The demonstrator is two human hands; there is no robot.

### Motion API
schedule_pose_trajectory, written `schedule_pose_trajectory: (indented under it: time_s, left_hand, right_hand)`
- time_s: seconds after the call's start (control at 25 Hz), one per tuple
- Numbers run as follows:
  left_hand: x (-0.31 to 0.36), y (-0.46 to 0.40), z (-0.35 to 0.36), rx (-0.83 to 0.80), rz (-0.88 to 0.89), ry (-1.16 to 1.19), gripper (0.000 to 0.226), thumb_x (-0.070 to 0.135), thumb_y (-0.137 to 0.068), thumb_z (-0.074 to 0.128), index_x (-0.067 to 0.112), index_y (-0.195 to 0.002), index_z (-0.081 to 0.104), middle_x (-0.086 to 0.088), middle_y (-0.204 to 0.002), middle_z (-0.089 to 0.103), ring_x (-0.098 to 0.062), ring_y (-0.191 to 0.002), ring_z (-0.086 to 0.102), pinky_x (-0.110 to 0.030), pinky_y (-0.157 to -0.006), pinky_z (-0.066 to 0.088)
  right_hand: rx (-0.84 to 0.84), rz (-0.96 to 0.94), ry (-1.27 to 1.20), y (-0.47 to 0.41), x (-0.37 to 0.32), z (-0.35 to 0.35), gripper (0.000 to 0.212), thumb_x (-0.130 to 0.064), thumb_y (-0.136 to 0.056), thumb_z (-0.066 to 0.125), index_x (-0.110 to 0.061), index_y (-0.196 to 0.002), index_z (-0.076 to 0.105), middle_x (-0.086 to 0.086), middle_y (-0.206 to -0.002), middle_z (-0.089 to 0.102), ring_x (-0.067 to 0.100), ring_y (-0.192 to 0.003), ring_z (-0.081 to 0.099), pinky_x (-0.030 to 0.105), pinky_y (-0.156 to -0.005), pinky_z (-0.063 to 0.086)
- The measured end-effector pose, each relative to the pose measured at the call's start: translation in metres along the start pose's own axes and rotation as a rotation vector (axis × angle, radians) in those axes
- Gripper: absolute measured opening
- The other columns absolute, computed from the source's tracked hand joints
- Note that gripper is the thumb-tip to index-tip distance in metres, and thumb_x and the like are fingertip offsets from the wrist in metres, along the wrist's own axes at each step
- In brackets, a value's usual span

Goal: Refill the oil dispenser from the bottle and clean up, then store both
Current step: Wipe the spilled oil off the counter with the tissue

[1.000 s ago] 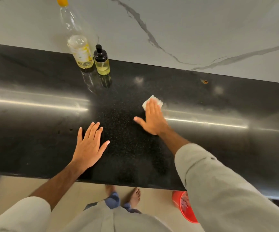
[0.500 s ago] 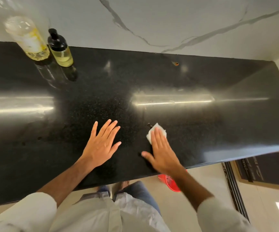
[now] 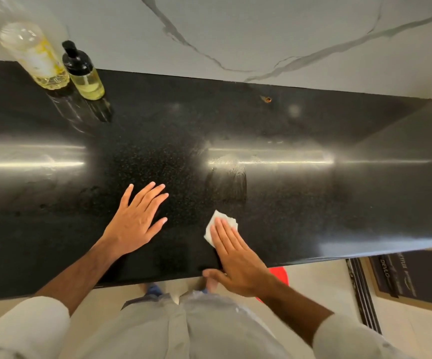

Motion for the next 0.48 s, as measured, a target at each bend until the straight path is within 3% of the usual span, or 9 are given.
schedule_pose_trajectory:
  time_s: [0.12,0.32,0.4,0.48]
  left_hand:
    - [0.002,-0.001,-0.004,-0.008,-0.002,0.009,0.063,0.052,-0.101,0.034,0.015,-0.152,0.042,-0.004,-0.165,0.031,-0.022,-0.155,0.022,-0.060,-0.122,0.019]
    - [0.007,-0.003,-0.008,-0.012,-0.082,0.003,0.061,0.051,-0.100,0.034,0.014,-0.148,0.046,-0.004,-0.162,0.035,-0.022,-0.154,0.025,-0.059,-0.123,0.018]
    - [0.010,-0.004,-0.008,-0.006,-0.118,-0.015,0.061,0.051,-0.099,0.034,0.013,-0.145,0.048,-0.005,-0.160,0.038,-0.022,-0.153,0.027,-0.060,-0.122,0.020]
    - [0.014,-0.006,-0.008,0.015,-0.162,-0.026,0.059,0.050,-0.100,0.034,0.012,-0.141,0.052,-0.007,-0.156,0.043,-0.024,-0.151,0.032,-0.060,-0.121,0.020]
  right_hand:
    - [0.068,0.005,0.059,-0.005,0.058,-0.020,0.098,-0.076,-0.099,0.025,-0.009,-0.162,-0.007,0.010,-0.169,-0.017,0.019,-0.155,-0.022,0.044,-0.129,0.001]
    - [0.191,0.306,-0.037,-0.114,0.188,-0.122,0.100,-0.072,-0.099,0.024,0.001,-0.160,-0.007,0.022,-0.167,-0.015,0.031,-0.156,-0.016,0.049,-0.127,-0.004]
    - [0.198,0.375,-0.074,-0.145,0.196,-0.143,0.102,-0.071,-0.099,0.028,0.003,-0.159,-0.008,0.023,-0.167,-0.017,0.034,-0.156,-0.015,0.048,-0.126,-0.009]
    - [0.190,0.274,-0.052,-0.150,0.166,-0.130,0.106,-0.075,-0.097,0.027,0.004,-0.159,-0.006,0.025,-0.166,-0.014,0.036,-0.156,-0.013,0.048,-0.127,-0.007]
Point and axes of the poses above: each hand's wrist, its own y-axis away from the middle knuckle, its own z-axis out of the palm, x = y × z, the point moved 10 cm from there along -y, towards the middle knuckle
